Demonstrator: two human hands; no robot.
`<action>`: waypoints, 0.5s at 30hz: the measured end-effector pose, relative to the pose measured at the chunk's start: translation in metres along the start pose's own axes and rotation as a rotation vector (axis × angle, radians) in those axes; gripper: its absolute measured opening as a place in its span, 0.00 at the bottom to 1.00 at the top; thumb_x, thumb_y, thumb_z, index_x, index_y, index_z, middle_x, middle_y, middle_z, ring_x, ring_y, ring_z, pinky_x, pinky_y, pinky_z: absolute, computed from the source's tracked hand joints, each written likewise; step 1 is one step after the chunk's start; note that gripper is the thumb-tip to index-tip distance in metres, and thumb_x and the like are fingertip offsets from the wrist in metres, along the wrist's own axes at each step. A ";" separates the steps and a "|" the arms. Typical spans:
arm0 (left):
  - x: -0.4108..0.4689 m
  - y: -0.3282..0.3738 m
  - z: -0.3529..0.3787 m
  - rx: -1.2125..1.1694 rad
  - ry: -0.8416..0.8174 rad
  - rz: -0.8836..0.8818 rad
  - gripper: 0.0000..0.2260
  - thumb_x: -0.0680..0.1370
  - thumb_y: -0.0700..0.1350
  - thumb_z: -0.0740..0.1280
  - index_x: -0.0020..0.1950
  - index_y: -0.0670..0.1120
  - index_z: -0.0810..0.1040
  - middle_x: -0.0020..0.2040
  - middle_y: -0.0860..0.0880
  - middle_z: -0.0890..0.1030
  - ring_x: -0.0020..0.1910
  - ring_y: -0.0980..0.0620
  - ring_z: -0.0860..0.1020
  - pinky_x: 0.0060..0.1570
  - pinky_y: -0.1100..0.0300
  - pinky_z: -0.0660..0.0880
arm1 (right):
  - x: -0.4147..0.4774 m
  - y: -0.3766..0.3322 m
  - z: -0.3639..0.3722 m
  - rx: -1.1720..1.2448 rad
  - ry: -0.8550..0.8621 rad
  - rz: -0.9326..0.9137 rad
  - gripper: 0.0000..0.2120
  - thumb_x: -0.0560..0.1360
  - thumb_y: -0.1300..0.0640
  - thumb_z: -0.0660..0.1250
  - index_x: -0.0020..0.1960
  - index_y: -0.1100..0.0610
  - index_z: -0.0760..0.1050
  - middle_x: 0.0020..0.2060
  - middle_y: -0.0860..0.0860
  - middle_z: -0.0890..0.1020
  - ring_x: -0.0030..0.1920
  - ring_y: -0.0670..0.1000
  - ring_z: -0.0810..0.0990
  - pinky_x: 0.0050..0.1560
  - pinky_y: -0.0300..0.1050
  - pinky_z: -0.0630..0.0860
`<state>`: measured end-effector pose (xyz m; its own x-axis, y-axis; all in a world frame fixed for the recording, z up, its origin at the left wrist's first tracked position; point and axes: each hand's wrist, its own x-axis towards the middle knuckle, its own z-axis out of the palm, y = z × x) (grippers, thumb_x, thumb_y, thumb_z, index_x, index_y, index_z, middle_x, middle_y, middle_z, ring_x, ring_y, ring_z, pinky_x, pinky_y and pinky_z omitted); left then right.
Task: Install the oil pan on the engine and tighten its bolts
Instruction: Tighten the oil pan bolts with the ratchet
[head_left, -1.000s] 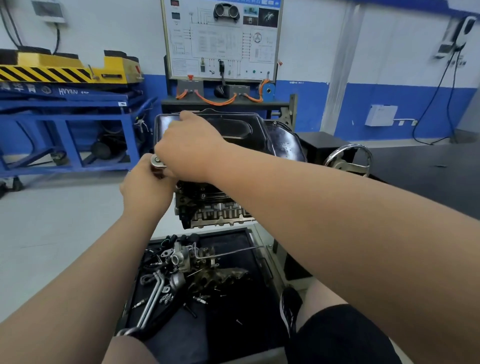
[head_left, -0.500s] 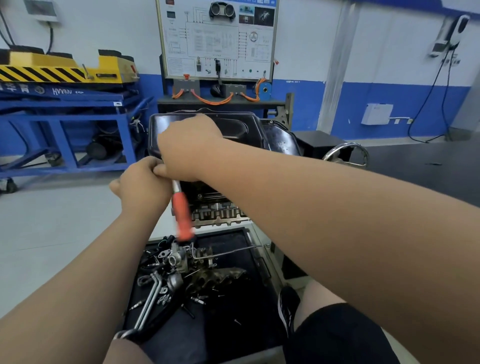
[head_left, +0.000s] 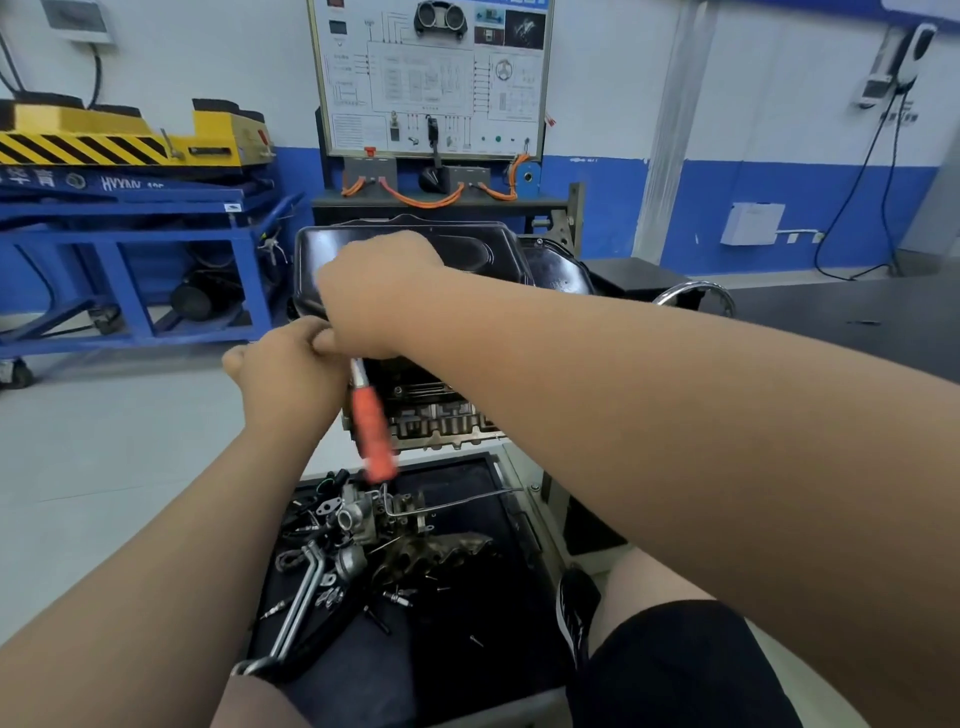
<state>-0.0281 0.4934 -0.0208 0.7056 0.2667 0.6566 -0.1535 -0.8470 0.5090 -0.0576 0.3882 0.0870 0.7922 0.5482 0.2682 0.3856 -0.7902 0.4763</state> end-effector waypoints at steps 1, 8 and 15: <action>0.001 -0.001 -0.001 -0.034 -0.011 0.021 0.13 0.76 0.48 0.58 0.31 0.51 0.69 0.27 0.54 0.72 0.31 0.51 0.70 0.45 0.55 0.53 | 0.000 0.003 -0.002 -0.049 0.019 -0.047 0.12 0.77 0.47 0.59 0.55 0.51 0.74 0.47 0.49 0.75 0.43 0.54 0.71 0.41 0.47 0.66; -0.004 -0.003 0.000 -0.021 0.039 -0.045 0.12 0.76 0.45 0.62 0.33 0.51 0.66 0.28 0.55 0.71 0.32 0.51 0.67 0.45 0.56 0.52 | 0.004 -0.007 0.000 -0.177 0.117 -0.197 0.05 0.78 0.58 0.58 0.47 0.50 0.71 0.39 0.48 0.73 0.40 0.52 0.72 0.48 0.49 0.65; -0.004 -0.004 0.002 -0.064 -0.004 -0.007 0.10 0.76 0.46 0.62 0.35 0.52 0.70 0.31 0.56 0.73 0.35 0.51 0.69 0.48 0.55 0.55 | 0.007 -0.004 0.000 -0.143 0.102 -0.131 0.09 0.77 0.56 0.59 0.56 0.52 0.75 0.47 0.50 0.77 0.50 0.55 0.73 0.45 0.47 0.65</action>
<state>-0.0286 0.4947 -0.0268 0.7096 0.2708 0.6505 -0.1919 -0.8140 0.5482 -0.0541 0.3953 0.0869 0.6850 0.6744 0.2755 0.4056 -0.6672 0.6247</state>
